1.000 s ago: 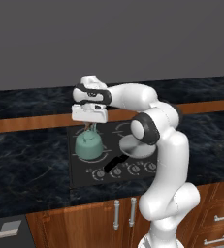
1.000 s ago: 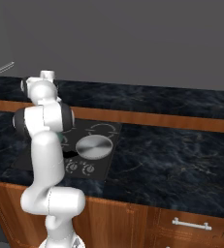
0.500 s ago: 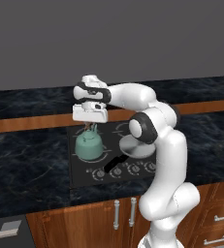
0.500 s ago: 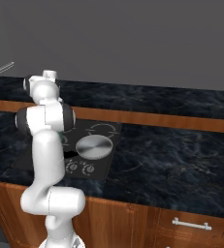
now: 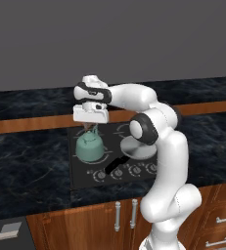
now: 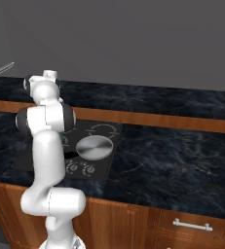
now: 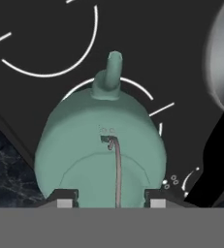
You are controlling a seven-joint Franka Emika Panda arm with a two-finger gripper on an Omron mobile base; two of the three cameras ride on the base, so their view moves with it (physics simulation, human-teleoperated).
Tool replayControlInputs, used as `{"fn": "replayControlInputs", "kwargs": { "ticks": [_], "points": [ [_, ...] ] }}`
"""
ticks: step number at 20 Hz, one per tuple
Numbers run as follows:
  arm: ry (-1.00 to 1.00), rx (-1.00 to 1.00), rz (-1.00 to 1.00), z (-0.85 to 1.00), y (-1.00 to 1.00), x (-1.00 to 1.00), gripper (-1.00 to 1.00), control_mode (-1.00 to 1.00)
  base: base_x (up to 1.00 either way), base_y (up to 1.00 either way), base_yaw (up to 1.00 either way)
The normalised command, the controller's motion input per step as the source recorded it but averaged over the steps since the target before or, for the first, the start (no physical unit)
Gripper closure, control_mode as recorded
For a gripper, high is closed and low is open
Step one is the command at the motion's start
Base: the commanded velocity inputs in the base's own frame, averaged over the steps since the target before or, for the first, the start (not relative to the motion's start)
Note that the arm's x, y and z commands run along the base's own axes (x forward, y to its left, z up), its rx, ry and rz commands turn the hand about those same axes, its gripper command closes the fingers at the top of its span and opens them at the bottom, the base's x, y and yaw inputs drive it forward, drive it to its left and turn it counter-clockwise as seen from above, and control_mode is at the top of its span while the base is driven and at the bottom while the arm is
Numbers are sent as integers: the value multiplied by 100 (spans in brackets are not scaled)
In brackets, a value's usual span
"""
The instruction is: Pick the kettle from the counter and place it on a stove burner. Then turn the burner on.
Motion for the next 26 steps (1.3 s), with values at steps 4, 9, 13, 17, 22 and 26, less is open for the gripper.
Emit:
{"fn": "replayControlInputs", "kwargs": {
  "ticks": [4,9,13,17,22,26],
  "points": [
    [0,0,0,7,0,0,-100,-100,0,0,0],
    [-1,0,0,17,0,0,-100,-100,0,0,0],
    [-19,0,0,50,0,-11,-100,-100,0,0,0],
    [-25,0,4,40,0,-31,-100,-100,0,0,0],
    [-18,0,10,10,0,-64,-100,-100,0,0,0],
    [-7,0,9,0,-3,-99,-100,-100,0,0,0]
  ]
}}
